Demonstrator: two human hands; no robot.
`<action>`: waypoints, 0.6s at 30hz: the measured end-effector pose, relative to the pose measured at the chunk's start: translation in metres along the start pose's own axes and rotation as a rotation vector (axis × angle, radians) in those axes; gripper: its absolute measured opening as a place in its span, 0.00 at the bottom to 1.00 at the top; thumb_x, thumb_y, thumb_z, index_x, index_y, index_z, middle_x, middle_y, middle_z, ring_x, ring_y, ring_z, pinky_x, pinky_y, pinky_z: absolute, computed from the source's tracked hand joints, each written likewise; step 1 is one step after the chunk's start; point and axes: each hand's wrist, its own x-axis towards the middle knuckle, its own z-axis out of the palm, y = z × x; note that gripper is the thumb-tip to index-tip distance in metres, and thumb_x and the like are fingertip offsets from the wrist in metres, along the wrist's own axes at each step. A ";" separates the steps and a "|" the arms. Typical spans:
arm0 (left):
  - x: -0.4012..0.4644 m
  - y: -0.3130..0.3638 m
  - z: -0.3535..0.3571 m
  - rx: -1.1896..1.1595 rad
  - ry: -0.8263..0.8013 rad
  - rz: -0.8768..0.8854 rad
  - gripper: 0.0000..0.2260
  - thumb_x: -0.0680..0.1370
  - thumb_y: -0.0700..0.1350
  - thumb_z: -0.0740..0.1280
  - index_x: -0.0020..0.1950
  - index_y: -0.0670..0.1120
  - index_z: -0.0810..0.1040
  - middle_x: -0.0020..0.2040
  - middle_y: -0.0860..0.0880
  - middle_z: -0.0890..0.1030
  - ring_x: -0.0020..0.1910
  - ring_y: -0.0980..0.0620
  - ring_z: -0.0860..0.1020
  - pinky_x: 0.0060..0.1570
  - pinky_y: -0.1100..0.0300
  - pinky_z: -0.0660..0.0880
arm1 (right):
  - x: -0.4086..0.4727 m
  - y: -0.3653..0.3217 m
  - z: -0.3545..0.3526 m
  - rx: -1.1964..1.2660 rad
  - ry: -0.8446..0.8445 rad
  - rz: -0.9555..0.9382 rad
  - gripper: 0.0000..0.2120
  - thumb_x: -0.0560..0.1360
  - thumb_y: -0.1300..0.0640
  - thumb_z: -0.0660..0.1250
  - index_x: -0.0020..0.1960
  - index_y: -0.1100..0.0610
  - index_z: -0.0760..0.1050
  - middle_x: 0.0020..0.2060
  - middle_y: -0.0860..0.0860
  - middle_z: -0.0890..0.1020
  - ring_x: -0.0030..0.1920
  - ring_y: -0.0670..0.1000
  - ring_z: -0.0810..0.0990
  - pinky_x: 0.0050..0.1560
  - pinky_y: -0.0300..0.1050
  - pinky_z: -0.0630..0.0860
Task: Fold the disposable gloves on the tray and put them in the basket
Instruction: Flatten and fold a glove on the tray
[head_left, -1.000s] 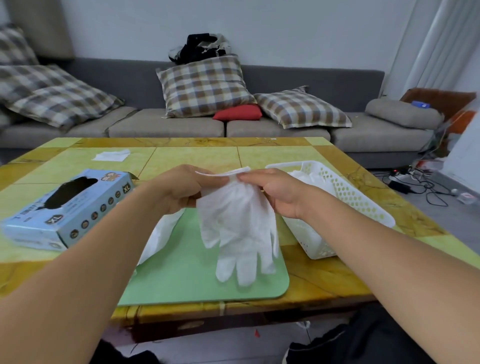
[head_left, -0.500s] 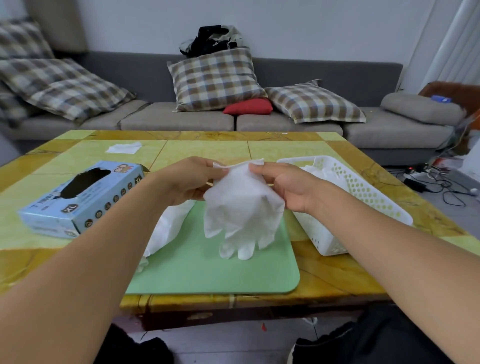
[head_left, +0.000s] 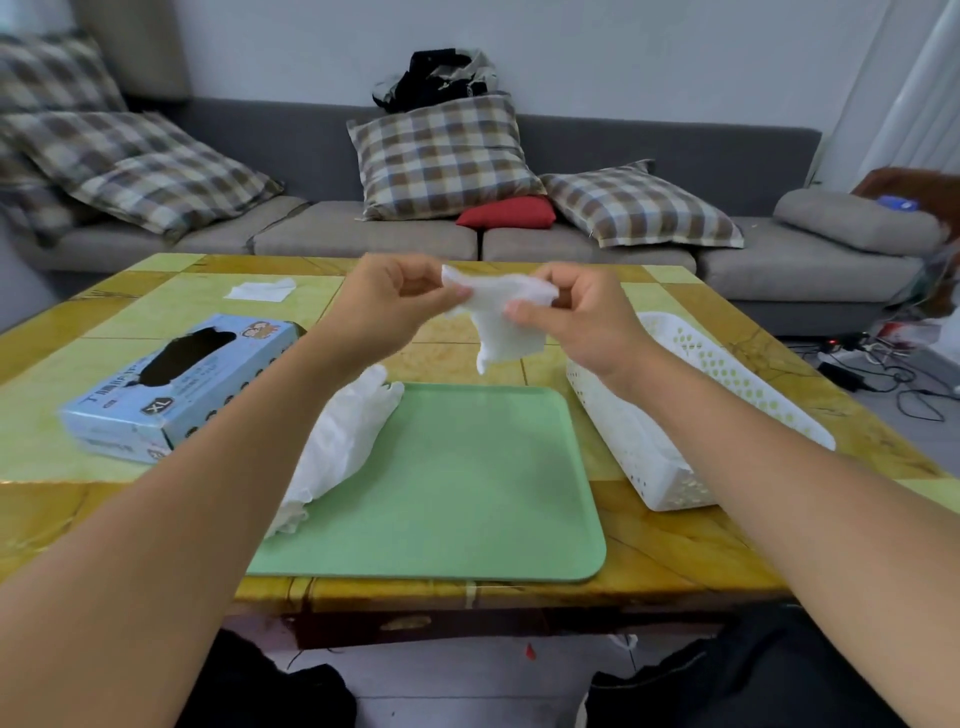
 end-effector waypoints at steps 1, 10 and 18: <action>-0.006 -0.007 -0.002 0.025 -0.077 -0.023 0.02 0.77 0.43 0.74 0.45 0.48 0.85 0.36 0.54 0.85 0.31 0.61 0.77 0.34 0.70 0.72 | -0.007 0.007 0.002 -0.029 -0.072 0.050 0.06 0.72 0.64 0.77 0.44 0.58 0.80 0.36 0.49 0.82 0.37 0.46 0.78 0.41 0.40 0.75; -0.055 -0.060 0.020 0.480 -0.956 -0.183 0.06 0.73 0.48 0.78 0.49 0.51 0.86 0.46 0.55 0.87 0.46 0.61 0.83 0.58 0.57 0.79 | -0.053 0.035 0.026 -0.455 -0.910 0.158 0.05 0.73 0.62 0.76 0.47 0.56 0.83 0.41 0.46 0.85 0.40 0.41 0.81 0.47 0.38 0.78; -0.041 -0.061 0.007 0.552 -0.793 -0.198 0.11 0.74 0.59 0.74 0.44 0.52 0.86 0.40 0.55 0.85 0.43 0.56 0.83 0.47 0.63 0.77 | -0.032 0.035 0.029 -0.438 -0.826 0.309 0.06 0.75 0.57 0.75 0.52 0.56 0.85 0.43 0.49 0.87 0.42 0.47 0.84 0.46 0.42 0.81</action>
